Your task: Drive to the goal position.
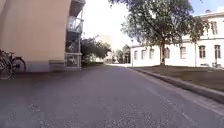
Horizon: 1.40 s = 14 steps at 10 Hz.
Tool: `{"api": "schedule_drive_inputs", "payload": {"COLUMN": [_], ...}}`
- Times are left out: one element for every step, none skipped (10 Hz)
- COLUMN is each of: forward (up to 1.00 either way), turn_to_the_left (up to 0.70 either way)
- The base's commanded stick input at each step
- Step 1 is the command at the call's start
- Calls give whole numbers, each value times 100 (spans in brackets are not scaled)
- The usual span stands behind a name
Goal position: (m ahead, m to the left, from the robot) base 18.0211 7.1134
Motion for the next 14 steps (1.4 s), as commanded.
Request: {"api": "schedule_drive_inputs", "payload": {"forward": [85, 85, 85, 85, 85, 85, 85, 85, 85, 85, 85, 85, 85, 85], "turn_to_the_left": [0, 0, 0, 0, 0, 0, 0, 0, 0, 0, 0, 0, 0, 0]}}
